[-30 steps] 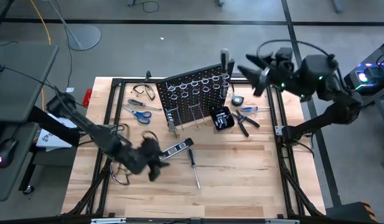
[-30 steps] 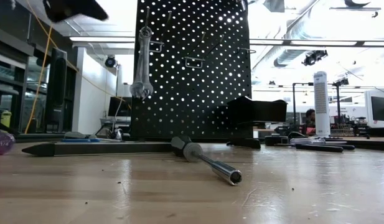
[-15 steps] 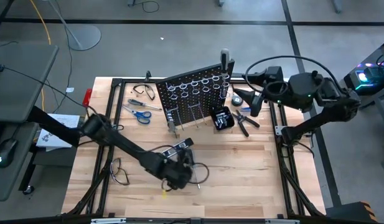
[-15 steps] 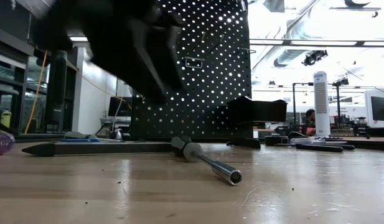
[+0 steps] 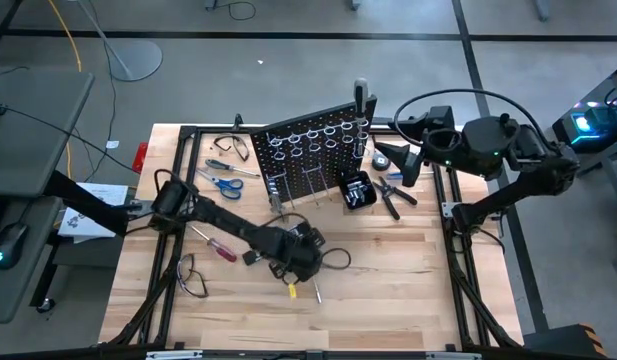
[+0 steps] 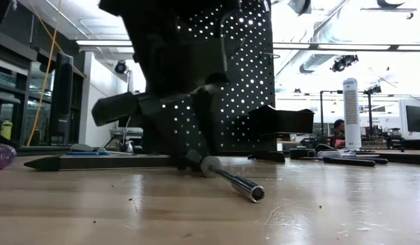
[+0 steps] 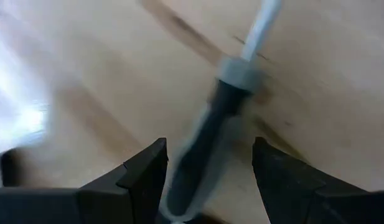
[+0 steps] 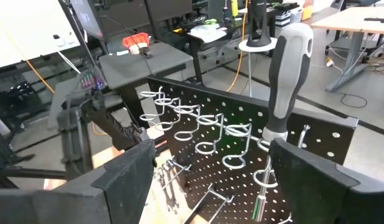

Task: Hang tools onto peg board
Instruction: Hang the gray screwdriver on the pegboard

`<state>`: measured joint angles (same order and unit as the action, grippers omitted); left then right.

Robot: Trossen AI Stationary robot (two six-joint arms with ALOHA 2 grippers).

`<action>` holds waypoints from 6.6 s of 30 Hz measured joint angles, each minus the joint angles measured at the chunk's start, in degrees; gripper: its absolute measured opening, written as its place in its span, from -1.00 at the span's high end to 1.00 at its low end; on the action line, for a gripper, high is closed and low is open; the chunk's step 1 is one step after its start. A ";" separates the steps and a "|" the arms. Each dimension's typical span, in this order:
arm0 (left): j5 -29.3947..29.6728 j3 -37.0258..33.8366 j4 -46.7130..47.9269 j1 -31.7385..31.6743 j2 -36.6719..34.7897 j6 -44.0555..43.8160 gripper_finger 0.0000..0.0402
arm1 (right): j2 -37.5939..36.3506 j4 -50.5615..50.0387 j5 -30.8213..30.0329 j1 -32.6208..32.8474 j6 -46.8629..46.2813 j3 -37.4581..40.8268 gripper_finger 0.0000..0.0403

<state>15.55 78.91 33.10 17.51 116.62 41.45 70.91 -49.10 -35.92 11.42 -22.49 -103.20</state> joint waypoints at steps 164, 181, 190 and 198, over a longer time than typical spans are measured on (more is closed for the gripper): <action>-15.25 4.93 0.78 -1.86 -23.06 -66.00 0.45 | 36.64 -9.88 7.21 12.76 23.33 -0.88 0.71; -16.19 5.27 7.18 -1.27 -24.18 -69.51 -0.02 | 37.48 -19.53 9.97 14.93 11.50 -4.39 0.71; -15.22 5.33 16.69 3.58 -26.14 -75.26 -0.39 | 36.68 -27.44 17.88 17.96 6.86 -4.66 0.71; 3.74 5.31 16.92 18.23 -29.54 -88.06 -0.32 | 31.20 -28.62 20.04 18.48 0.05 -1.79 0.71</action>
<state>19.30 84.23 50.02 35.75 87.08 -46.61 102.11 -77.72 -15.88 29.90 -22.44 -104.99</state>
